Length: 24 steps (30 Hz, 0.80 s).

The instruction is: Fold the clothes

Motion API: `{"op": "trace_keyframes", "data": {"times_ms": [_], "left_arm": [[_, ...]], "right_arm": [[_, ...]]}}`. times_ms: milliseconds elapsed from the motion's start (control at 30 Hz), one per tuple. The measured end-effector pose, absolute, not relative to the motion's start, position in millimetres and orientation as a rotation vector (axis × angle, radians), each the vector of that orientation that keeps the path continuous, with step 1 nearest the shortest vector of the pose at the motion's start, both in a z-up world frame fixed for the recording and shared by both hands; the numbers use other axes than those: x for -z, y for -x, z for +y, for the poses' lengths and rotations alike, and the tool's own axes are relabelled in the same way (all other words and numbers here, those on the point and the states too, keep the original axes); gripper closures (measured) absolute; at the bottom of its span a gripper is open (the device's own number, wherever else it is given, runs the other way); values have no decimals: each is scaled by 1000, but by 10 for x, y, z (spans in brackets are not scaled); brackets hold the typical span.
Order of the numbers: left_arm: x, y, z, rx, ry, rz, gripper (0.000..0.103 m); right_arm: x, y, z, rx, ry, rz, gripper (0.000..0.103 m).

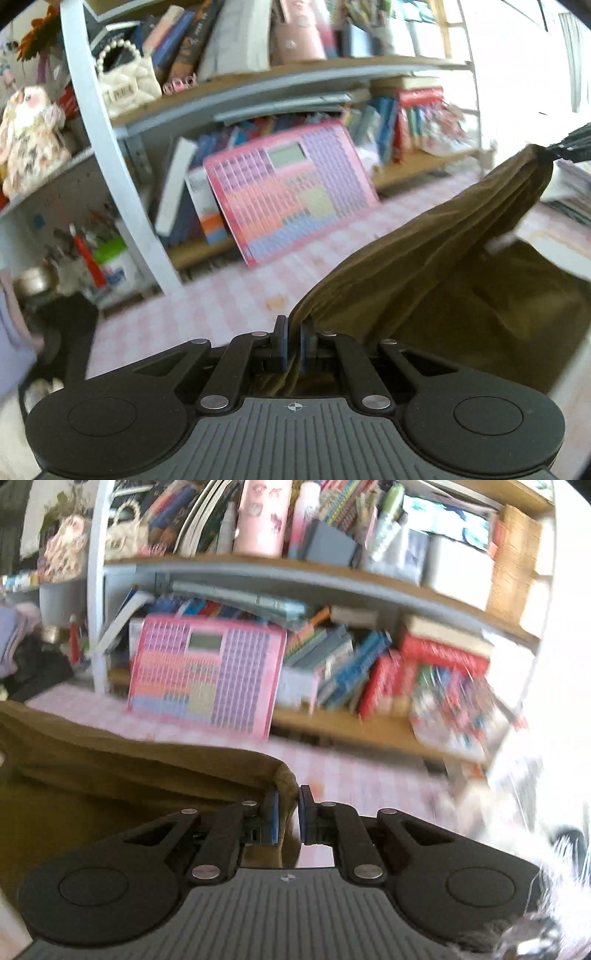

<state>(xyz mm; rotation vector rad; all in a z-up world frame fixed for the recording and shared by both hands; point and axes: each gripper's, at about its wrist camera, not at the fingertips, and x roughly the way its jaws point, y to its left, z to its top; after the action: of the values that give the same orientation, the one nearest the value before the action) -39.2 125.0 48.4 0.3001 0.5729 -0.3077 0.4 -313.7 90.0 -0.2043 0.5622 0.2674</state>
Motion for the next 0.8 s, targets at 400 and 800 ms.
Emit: {"op": "trace_keyframes", "data": {"times_ms": [400, 800], "left_arm": [[139, 881, 1825, 208, 460, 778, 47], [657, 673, 2239, 52, 1255, 750, 39]], "right_arm": [[-159, 1086, -3192, -36, -153, 873, 64], [190, 909, -3426, 99, -1041, 916, 63]]}}
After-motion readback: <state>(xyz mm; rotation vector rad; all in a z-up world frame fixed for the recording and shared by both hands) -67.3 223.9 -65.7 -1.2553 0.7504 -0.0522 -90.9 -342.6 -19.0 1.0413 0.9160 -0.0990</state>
